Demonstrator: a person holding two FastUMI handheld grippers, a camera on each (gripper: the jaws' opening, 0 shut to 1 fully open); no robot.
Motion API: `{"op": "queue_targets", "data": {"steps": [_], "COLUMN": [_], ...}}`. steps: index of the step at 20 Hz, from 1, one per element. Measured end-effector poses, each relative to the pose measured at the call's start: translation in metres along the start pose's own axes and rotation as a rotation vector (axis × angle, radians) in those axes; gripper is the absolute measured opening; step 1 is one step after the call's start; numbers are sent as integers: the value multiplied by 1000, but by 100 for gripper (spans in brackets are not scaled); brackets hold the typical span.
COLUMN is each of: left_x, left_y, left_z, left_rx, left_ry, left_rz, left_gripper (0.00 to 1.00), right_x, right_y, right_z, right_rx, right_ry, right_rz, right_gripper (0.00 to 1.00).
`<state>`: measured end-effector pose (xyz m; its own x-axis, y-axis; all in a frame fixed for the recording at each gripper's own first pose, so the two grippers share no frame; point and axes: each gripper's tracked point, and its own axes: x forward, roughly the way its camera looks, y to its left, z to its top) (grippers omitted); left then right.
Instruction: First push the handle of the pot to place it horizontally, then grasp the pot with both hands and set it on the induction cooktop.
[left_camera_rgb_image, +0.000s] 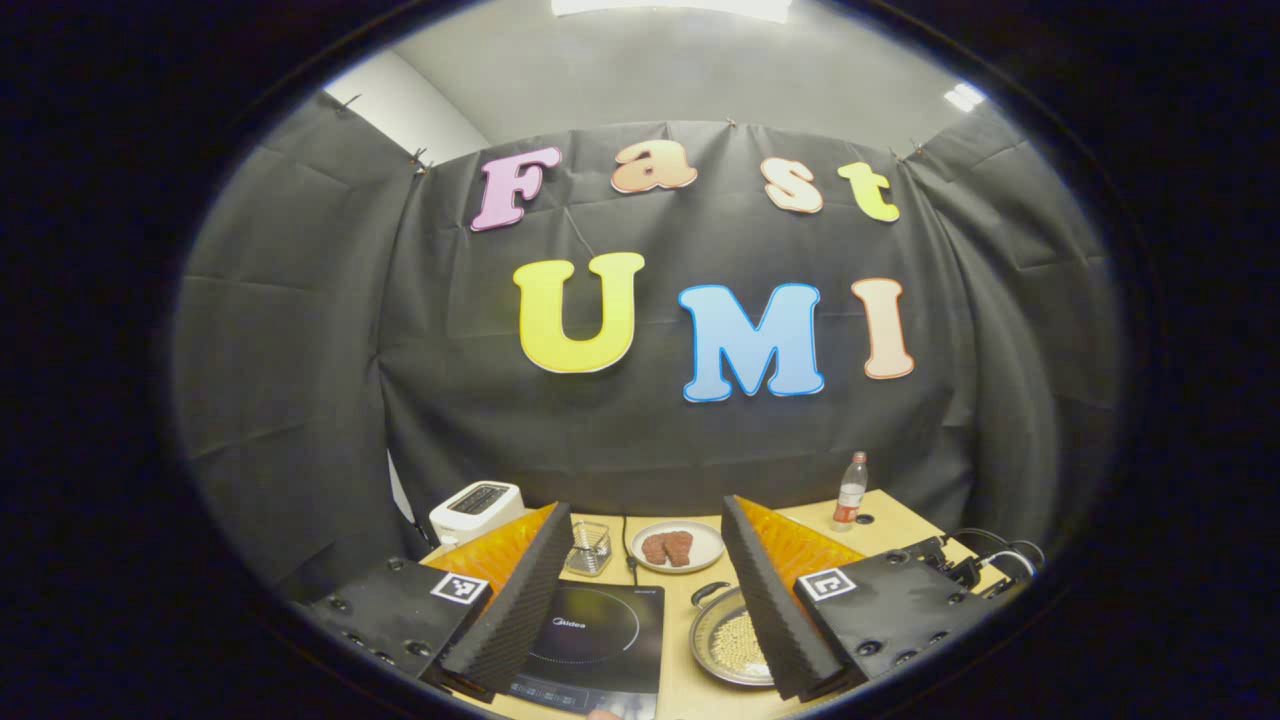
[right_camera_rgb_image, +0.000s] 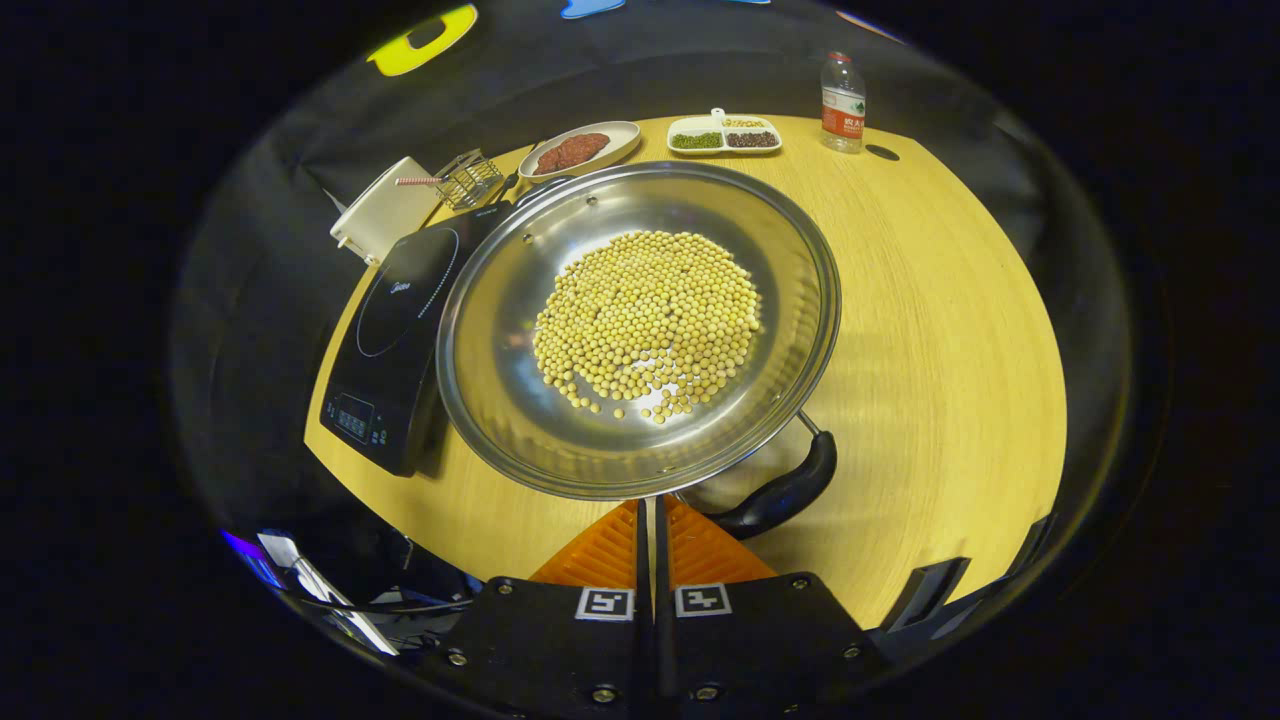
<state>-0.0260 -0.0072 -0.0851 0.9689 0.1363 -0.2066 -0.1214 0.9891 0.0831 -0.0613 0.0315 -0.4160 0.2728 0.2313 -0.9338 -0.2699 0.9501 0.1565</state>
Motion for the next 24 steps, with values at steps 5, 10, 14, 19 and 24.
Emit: {"op": "queue_targets", "data": {"steps": [5,10,14,19,24], "left_x": [4,6,6,5,5], "left_y": [-18,-27,-33,-43,-54], "left_z": [5,3,1,-2,-13], "left_rx": [3,13,8,31,32], "left_ry": [-6,-2,0,5,22], "left_rz": [-22,-9,17,48,40], "left_gripper": [98,97,99,97,98], "right_x": [1,4,6,6,13], "right_y": [-27,-60,-82,-107,-125], "right_z": [4,16,28,44,63], "right_rx": [-33,-85,-118,-170,-182], "right_ry": [2,1,-6,-24,-38], "right_rz": [-40,-81,-94,-114,-122], "right_gripper": [1,1,1,1,1]}}
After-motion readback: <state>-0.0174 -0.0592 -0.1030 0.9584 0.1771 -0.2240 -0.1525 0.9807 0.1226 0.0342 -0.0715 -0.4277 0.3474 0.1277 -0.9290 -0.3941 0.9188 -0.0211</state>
